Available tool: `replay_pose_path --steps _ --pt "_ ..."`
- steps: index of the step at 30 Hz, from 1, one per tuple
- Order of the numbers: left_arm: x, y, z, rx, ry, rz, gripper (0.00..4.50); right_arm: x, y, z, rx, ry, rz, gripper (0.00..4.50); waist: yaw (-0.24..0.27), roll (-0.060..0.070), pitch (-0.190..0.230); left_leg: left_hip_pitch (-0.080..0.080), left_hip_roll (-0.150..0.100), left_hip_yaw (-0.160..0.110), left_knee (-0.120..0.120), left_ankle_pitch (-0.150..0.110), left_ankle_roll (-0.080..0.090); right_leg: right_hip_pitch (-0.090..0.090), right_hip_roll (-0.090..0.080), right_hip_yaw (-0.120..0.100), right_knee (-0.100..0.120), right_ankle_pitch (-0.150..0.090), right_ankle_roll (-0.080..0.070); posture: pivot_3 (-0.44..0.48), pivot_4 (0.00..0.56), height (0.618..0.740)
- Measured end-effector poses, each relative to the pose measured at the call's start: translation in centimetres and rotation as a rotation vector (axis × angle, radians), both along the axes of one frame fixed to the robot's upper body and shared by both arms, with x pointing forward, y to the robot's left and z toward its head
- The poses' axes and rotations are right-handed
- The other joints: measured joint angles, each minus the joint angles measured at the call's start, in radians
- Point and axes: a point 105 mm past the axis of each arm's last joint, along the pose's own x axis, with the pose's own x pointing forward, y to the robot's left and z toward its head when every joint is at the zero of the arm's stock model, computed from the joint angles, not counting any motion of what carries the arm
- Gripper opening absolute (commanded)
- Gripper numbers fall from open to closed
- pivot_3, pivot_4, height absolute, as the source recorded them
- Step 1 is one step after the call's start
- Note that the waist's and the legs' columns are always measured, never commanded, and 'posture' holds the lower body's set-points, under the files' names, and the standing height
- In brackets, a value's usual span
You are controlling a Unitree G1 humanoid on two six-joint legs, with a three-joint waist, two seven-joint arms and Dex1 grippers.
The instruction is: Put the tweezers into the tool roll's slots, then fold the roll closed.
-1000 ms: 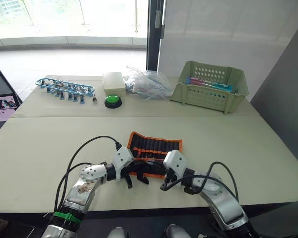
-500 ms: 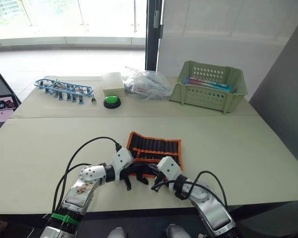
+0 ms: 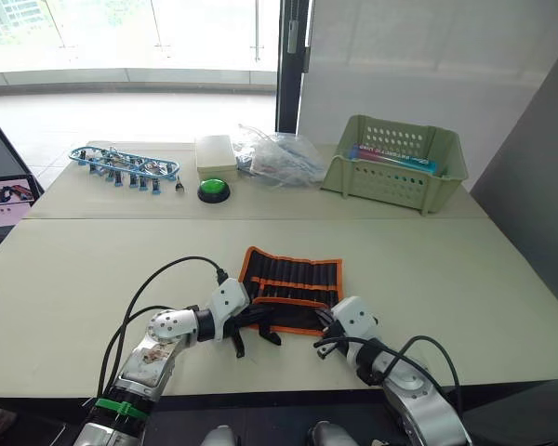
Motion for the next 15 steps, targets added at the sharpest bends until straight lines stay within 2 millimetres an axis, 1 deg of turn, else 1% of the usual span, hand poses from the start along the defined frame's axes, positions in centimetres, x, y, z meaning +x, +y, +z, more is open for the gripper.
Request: replay_pose_path --steps 6,10,12,15 --pt "0.0 0.1 0.0 0.003 -0.003 -0.003 0.02 -0.3 -1.1 0.1 -0.007 0.002 -0.030 0.00 -0.001 0.000 0.000 0.000 0.000 0.000 0.000 0.000 0.000 0.000 -0.001 0.000 -0.001 0.000 0.000 0.000 0.150 0.738" --pt "0.0 0.2 0.1 0.002 -0.007 -0.007 0.02 -0.1 -1.0 0.5 0.032 -0.003 -0.026 0.00 -0.002 0.000 0.000 -0.001 0.000 0.000 0.000 0.000 0.000 -0.001 0.000 0.000 -0.001 0.000 0.000 0.000 0.150 0.738" --pt "0.0 0.3 0.3 -0.014 -0.010 -0.011 0.02 -0.1 -0.8 0.8 0.072 -0.012 -0.022 0.00 -0.002 0.000 0.001 -0.002 0.000 0.000 0.000 0.000 0.000 -0.002 0.000 0.000 -0.001 0.000 0.000 0.000 0.150 0.738" --pt "-0.3 1.2 1.3 -0.069 -0.013 -0.002 0.02 0.1 -1.0 1.6 0.133 -0.029 -0.024 0.00 -0.010 0.000 0.002 -0.006 0.001 0.000 0.000 0.000 0.000 -0.006 0.000 0.000 0.000 0.000 0.000 0.000 0.150 0.738"
